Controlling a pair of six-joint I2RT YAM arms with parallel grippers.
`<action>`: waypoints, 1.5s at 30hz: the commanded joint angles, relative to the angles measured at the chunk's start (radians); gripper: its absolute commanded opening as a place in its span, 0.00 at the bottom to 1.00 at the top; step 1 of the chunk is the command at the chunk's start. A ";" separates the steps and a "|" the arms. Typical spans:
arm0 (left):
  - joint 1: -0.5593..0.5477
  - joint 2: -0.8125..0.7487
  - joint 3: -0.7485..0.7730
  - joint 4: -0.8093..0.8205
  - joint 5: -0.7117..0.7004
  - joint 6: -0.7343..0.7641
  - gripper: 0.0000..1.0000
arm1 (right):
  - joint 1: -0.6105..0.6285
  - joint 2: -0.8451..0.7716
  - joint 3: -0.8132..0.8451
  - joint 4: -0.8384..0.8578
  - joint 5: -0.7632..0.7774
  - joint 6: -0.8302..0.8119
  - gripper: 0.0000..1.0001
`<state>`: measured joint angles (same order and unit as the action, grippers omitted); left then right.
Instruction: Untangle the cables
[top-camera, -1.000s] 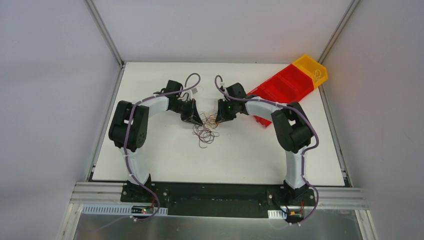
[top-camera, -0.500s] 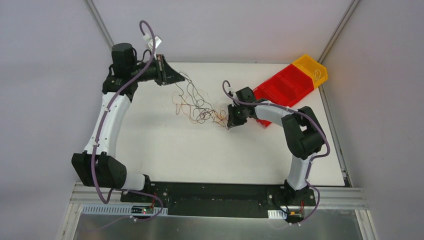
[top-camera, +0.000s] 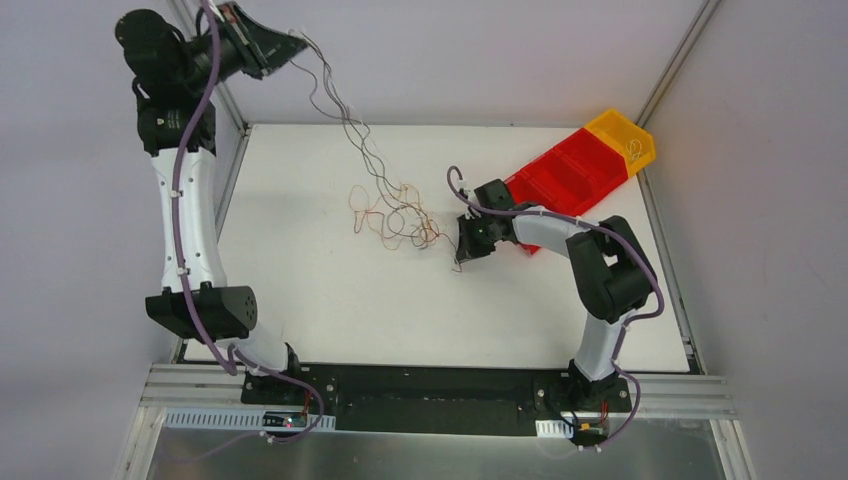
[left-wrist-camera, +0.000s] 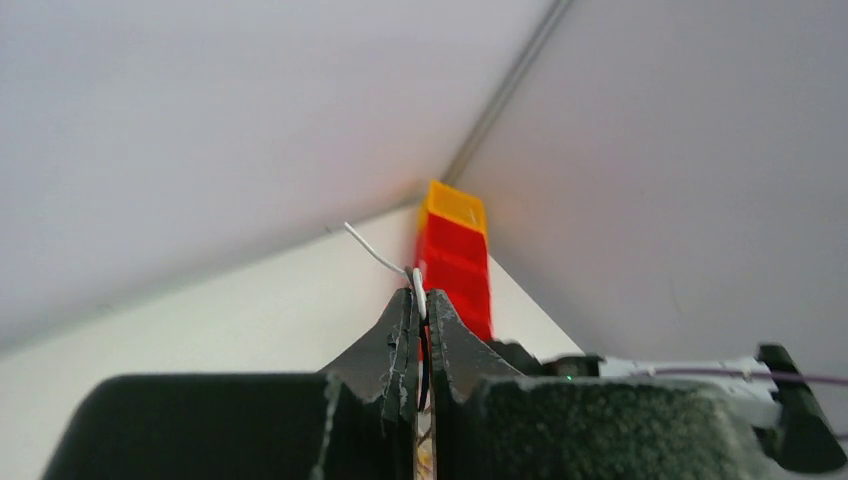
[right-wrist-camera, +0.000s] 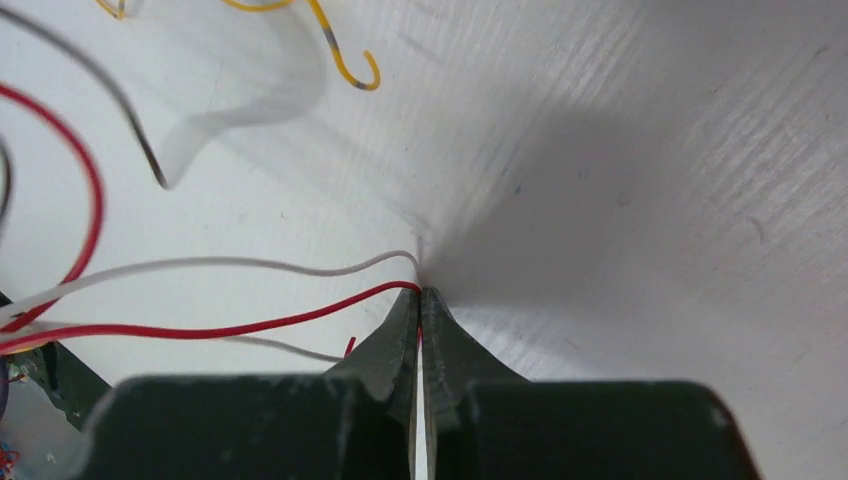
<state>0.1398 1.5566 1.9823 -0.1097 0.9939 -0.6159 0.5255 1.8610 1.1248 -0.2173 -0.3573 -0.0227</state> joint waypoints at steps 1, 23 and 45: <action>0.050 0.076 0.235 0.146 -0.071 -0.107 0.00 | 0.002 -0.026 -0.049 -0.068 0.009 0.007 0.00; 0.254 0.007 0.100 0.144 -0.196 -0.066 0.00 | -0.023 -0.156 -0.063 -0.146 -0.090 0.036 0.00; -0.031 -0.367 -0.718 0.037 -0.007 0.022 0.00 | 0.150 -0.181 0.416 0.051 -0.347 0.118 0.77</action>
<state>0.1532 1.2053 1.3003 -0.0719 1.0210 -0.6106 0.6006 1.6234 1.3888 -0.3656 -0.6384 -0.0486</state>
